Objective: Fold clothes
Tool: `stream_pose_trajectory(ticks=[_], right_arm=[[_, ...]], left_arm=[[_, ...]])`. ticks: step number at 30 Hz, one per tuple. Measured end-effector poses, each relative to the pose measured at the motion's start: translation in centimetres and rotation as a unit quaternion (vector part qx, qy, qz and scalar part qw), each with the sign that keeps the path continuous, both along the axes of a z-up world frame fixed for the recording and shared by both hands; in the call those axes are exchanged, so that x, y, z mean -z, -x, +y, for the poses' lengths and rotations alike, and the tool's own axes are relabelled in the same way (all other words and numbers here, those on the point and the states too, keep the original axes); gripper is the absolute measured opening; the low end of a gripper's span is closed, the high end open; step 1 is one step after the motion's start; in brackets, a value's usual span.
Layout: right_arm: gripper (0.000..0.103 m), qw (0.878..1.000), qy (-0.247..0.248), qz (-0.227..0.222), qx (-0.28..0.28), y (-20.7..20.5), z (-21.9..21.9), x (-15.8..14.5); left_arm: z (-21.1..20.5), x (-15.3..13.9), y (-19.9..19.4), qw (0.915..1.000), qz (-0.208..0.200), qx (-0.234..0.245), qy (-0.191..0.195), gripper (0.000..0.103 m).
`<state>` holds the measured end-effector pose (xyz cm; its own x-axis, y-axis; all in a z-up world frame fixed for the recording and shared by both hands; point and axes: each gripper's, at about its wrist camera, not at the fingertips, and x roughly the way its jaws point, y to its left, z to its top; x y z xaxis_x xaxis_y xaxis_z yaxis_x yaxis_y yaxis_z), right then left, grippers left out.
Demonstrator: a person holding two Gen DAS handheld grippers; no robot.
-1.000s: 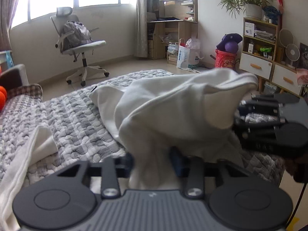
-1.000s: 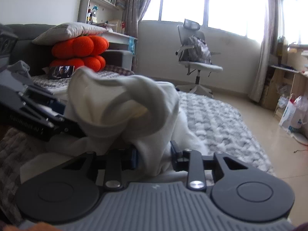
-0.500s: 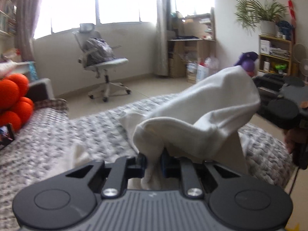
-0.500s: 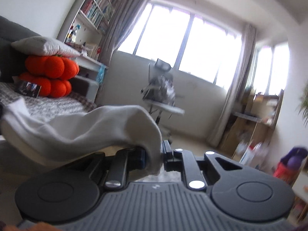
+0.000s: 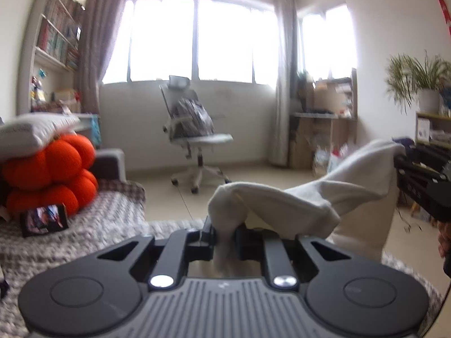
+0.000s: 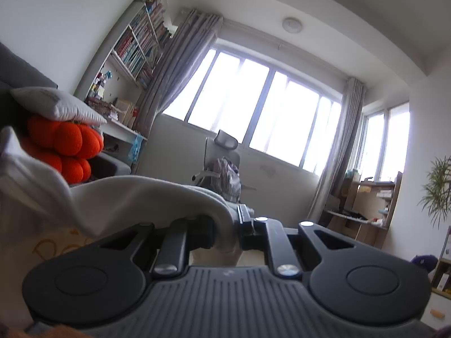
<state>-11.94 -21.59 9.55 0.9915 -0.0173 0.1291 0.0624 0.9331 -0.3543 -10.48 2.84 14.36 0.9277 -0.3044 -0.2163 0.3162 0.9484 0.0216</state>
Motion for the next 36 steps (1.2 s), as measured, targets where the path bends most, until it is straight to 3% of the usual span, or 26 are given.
stream_pose_trajectory(ticks=[5,10,18,22,25,30,32,34,36], right_arm=[[0.015,0.998,0.044,-0.049,-0.011,1.3,1.4,-2.8],[0.015,0.993,0.064,-0.094,-0.012,3.2,1.5,-6.0],[0.015,0.987,0.052,-0.155,-0.004,6.3,0.3,-9.4],[0.015,0.988,0.032,-0.149,-0.01,5.8,-0.1,-10.4],[0.015,0.994,0.039,-0.105,-0.008,2.1,0.1,-9.4],[0.015,0.998,0.027,0.047,-0.017,-9.9,0.3,-3.9],[0.015,0.995,0.029,0.094,-0.011,-14.0,0.8,-1.5],[0.015,0.993,0.038,0.112,-0.005,-16.5,1.4,-0.3],[0.015,0.99,0.046,0.13,0.001,-19.0,2.1,1.0]], left_arm=[[2.2,-3.9,0.9,0.9982,-0.044,-0.023,0.035,0.013],[3.3,-8.2,3.1,0.9935,-0.102,-0.031,0.038,0.013],[3.7,-13.1,8.4,0.9786,-0.199,-0.029,0.041,0.013],[3.3,-13.6,7.6,0.976,-0.212,-0.043,0.028,0.014],[2.9,-11.9,3.1,0.9817,-0.18,-0.063,0.009,0.014],[0.3,-3.3,-10.3,0.9937,-0.032,-0.101,-0.037,0.014],[-0.4,1.3,-16.0,0.9913,0.041,-0.117,-0.044,0.014],[-0.2,5.6,-20.4,0.9856,0.113,-0.125,-0.015,0.014],[0.5,8.6,-23.0,0.9789,0.154,-0.135,0.0,0.014]])
